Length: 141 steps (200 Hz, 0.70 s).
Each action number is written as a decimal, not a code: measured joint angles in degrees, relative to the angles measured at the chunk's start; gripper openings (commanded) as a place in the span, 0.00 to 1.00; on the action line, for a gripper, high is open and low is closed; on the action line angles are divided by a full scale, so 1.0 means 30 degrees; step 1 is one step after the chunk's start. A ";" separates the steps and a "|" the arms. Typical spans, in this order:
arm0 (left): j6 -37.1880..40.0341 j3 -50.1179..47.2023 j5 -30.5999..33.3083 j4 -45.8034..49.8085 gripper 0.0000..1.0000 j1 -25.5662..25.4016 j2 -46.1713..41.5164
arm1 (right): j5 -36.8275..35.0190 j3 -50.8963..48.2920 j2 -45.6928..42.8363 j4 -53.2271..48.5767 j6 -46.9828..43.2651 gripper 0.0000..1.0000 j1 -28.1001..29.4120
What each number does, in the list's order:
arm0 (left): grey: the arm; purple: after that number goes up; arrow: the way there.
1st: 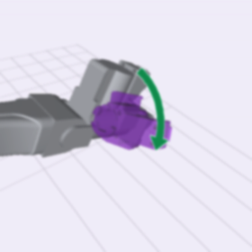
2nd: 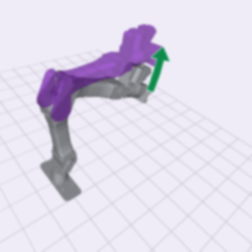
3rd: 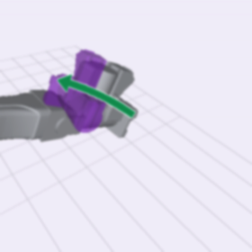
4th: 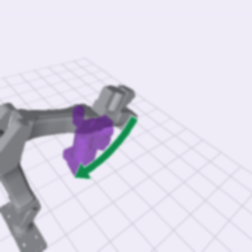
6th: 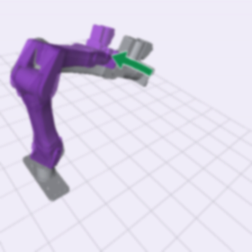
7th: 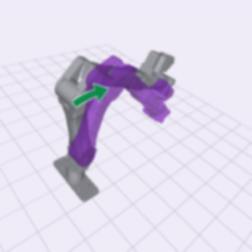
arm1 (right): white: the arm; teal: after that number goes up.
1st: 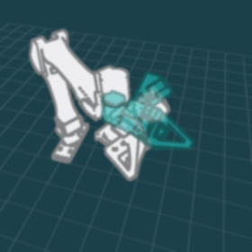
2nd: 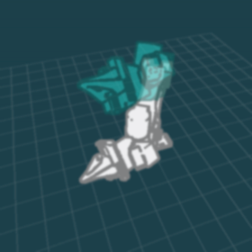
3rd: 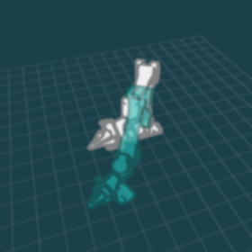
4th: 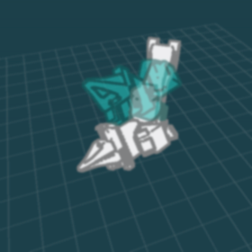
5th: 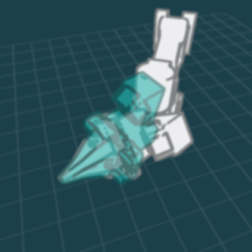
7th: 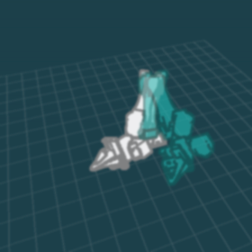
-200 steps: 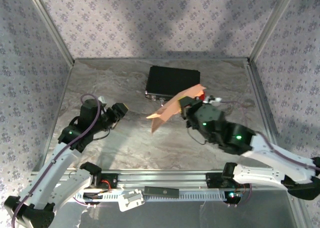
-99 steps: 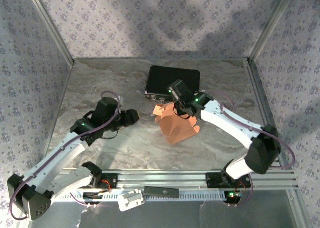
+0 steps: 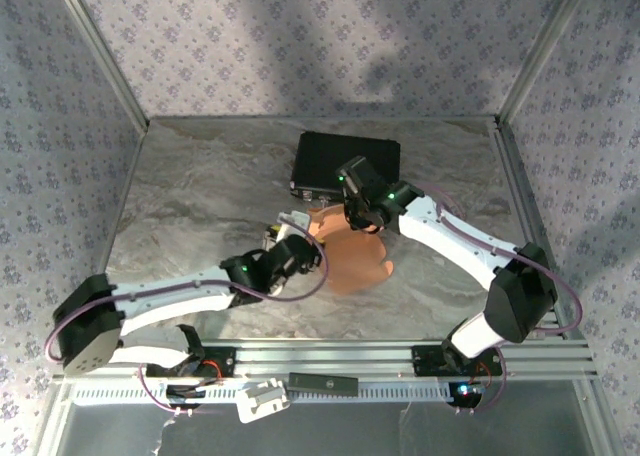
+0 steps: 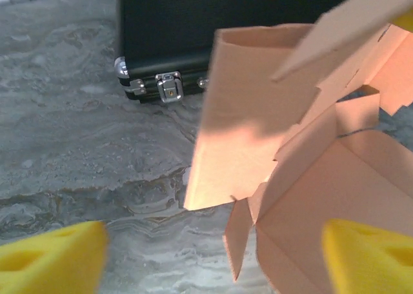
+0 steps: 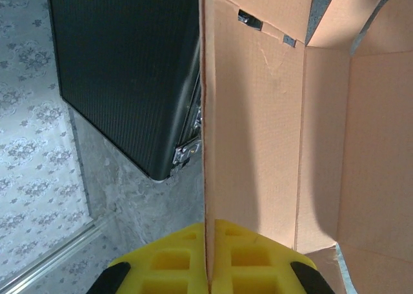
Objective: Fold the paper box
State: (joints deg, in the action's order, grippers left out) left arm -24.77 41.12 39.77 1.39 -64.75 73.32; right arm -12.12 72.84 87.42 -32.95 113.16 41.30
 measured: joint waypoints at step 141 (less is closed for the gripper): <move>0.2382 0.1158 0.6047 -0.2404 0.62 0.0342 0.2565 | 0.0699 -0.0211 0.0226 0.0073 0.0299 0.00 -0.0204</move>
State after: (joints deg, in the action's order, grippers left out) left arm -17.63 44.60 57.91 -5.82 -63.72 81.01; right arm -10.02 72.20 88.09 -32.73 114.06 40.69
